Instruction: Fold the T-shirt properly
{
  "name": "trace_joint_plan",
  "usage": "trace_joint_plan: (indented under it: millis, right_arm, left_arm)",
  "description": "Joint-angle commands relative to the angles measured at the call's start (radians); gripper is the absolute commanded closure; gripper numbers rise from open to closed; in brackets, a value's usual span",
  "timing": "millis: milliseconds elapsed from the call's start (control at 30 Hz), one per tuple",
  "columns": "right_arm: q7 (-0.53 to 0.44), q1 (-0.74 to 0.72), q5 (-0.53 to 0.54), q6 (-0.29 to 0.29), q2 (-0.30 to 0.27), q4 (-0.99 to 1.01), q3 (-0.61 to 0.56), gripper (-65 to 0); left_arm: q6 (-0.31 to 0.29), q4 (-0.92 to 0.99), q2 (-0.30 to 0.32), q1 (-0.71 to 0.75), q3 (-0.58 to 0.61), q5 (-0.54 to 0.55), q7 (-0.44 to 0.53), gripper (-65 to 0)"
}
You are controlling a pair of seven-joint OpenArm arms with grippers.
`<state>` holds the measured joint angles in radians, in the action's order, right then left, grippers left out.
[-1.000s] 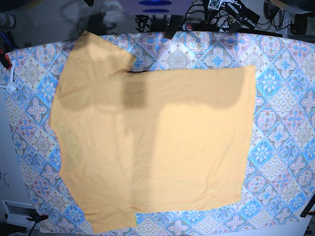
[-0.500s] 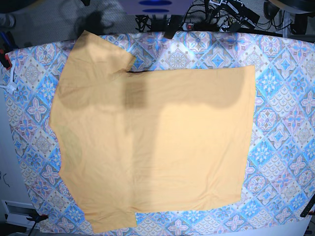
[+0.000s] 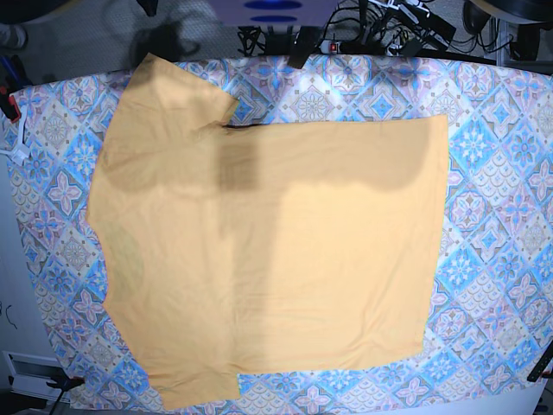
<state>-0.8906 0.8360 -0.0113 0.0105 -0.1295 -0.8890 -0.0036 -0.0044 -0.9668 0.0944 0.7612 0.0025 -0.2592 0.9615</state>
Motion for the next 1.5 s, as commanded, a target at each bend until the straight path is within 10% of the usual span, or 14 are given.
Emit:
trace_joint_plan:
  millis: [0, 733, 1233, 1467]
  right_arm:
    - [-0.031, 0.030, 0.006, -0.004, -0.006, -0.019, 0.006, -1.0]
    - [-0.008, 0.113, 0.004, -0.004, -0.006, -0.249, 0.006, -1.2]
    - [0.304, 0.093, -0.191, -0.004, -0.005, -0.488, 0.069, -1.4]
    - [0.402, 0.072, -0.192, -0.004, -0.005, -0.585, 0.139, -1.4]
  left_arm:
    - [0.002, -0.008, 0.001, 0.024, -0.002, 0.002, 0.029, 0.0]
    - [0.002, -0.261, 0.001, 0.071, -0.029, 0.002, 0.012, 0.0]
    - [0.002, -0.755, 0.064, 0.085, -0.143, -0.062, -0.783, -0.1]
    - [-0.003, -0.786, 0.089, 0.019, -0.140, -0.289, -0.910, -8.2]
